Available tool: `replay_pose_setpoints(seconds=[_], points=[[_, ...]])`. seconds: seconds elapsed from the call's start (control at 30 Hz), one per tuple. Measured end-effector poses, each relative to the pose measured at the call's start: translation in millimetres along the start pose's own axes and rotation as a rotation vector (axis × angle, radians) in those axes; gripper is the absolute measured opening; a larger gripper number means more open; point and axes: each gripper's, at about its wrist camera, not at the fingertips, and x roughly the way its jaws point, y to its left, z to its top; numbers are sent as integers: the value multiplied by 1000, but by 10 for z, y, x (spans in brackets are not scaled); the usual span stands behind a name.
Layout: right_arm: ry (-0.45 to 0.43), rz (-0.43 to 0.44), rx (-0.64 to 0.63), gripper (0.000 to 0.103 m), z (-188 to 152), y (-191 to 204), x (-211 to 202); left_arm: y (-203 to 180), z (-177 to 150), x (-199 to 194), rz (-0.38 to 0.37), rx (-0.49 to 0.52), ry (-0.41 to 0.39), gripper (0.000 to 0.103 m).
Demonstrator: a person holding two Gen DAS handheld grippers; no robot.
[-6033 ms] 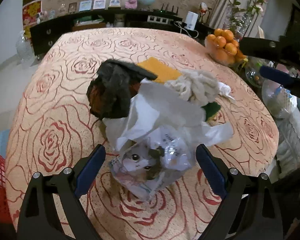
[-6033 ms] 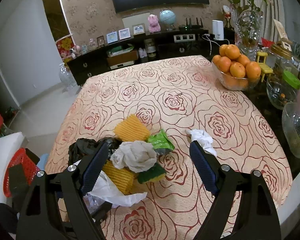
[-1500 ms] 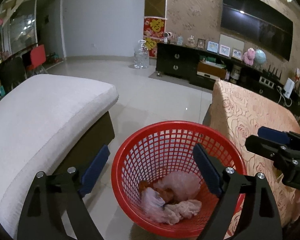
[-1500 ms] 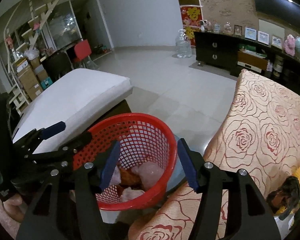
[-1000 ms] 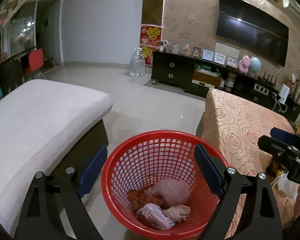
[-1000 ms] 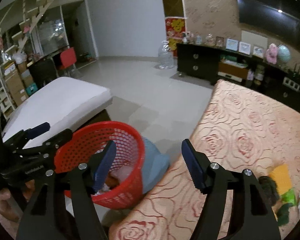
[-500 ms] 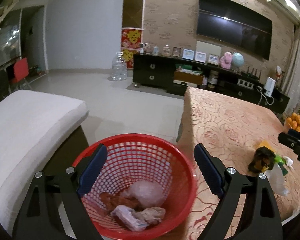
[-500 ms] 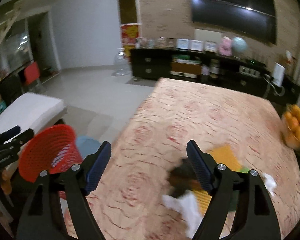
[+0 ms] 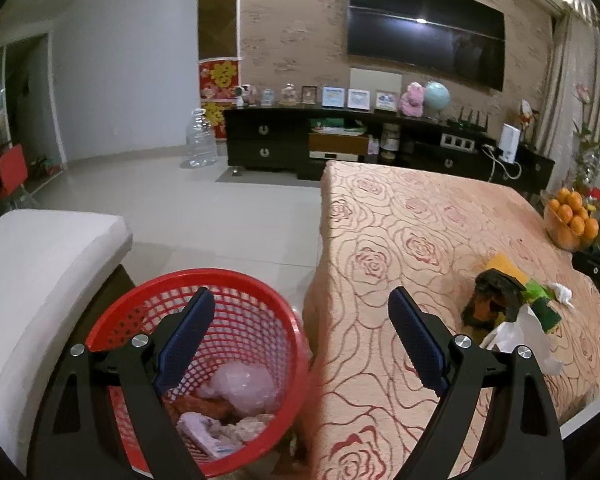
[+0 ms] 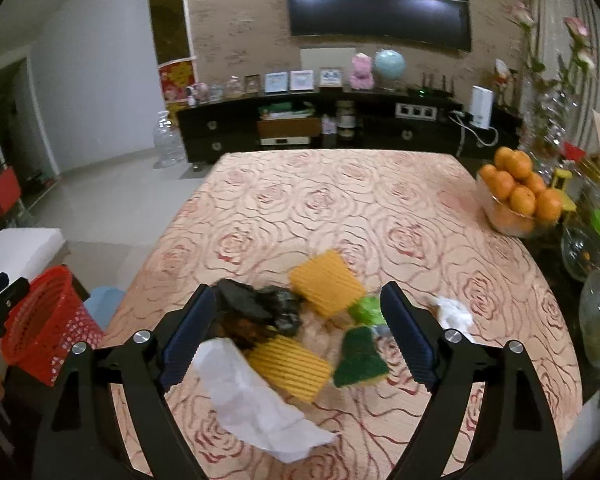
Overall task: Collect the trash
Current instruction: 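Grasp the black plastic bag with the left tool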
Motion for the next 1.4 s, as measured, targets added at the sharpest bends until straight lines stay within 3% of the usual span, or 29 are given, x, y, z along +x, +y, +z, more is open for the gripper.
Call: replay_pose_setpoints(seconds=[0.43, 0.83, 1.0, 1.2, 1.23, 1.33, 1.4], points=[[3, -22, 81, 82, 13, -278, -60, -721, 15, 108, -155, 124, 10, 90], [11, -26, 160, 82, 16, -531, -81, -1439, 299, 604, -305, 239, 92, 90], [24, -31, 168, 82, -6, -560, -54, -1721, 218, 883, -395, 270, 158, 90], [42, -30, 164, 82, -22, -552, -14, -1974, 16, 1156, -439, 308, 230, 89], [43, -30, 163, 82, -24, -555, -10, -1981, -7, 1175, -444, 302, 236, 85], [48, -32, 168, 82, -28, -583, -4, -1975, -34, 1201, -477, 299, 267, 49], [46, -32, 176, 82, -34, -604, -15, -1902, -41, 1201, -493, 273, 267, 38]])
